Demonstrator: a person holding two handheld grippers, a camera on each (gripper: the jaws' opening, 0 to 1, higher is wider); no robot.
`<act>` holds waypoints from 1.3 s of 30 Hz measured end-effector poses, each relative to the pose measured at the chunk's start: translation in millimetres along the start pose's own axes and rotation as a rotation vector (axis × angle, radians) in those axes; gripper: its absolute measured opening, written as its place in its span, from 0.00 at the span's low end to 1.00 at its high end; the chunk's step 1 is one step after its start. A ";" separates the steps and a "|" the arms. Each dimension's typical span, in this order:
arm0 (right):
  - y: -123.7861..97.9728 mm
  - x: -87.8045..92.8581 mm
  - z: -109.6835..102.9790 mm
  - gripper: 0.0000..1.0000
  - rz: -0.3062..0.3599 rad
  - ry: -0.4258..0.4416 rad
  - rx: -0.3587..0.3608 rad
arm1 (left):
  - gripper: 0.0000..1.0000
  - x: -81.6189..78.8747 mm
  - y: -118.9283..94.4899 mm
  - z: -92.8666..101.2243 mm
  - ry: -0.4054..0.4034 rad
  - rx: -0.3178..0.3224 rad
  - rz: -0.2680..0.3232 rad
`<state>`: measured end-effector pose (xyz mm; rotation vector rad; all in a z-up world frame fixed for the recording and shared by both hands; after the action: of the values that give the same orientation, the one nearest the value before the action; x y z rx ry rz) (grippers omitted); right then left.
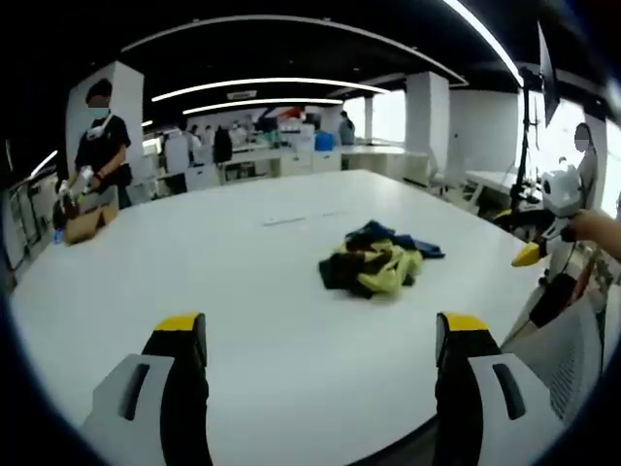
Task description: Fold the garment on the visible template until the final outline fits inside the template.
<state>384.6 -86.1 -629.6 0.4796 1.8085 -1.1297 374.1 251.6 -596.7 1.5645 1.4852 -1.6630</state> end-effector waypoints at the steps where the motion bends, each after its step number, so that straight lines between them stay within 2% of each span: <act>1: 0.1 0.2 0.5 0.99 -0.003 -0.002 0.002 | 0.95 0.0 -0.1 0.2 0.002 0.000 -0.001; 24: -1.4 -4.6 6.7 0.99 0.022 0.021 0.006 | 0.94 -0.3 -0.8 -5.3 -0.010 -0.015 -0.002; 29: -2.3 -4.4 6.6 0.99 0.031 0.027 0.004 | 0.90 1.1 -0.4 -2.6 -0.015 0.001 -0.003; 33: -3.2 -2.9 7.9 0.88 0.030 0.037 0.009 | 0.87 3.2 1.1 -0.6 -0.014 0.013 -0.011; 39: -2.4 -2.7 10.6 0.87 0.039 0.046 0.015 | 0.84 2.3 2.8 -1.4 -0.003 0.014 -0.011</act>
<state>389.5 -96.0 -627.7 0.5511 1.8240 -1.1140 376.5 252.7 -599.6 1.5635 1.4866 -1.6847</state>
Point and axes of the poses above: the point that each gripper's makers call its tool centre point, and the gripper's own axes: y roughly forward along the fingers, z roughly to its right, x roughly out of its underside, the point moved 2 cm from there along -y, roughly backward along the fingers, and after that the axes turned 12 degrees about y, right-handed, at the moved point
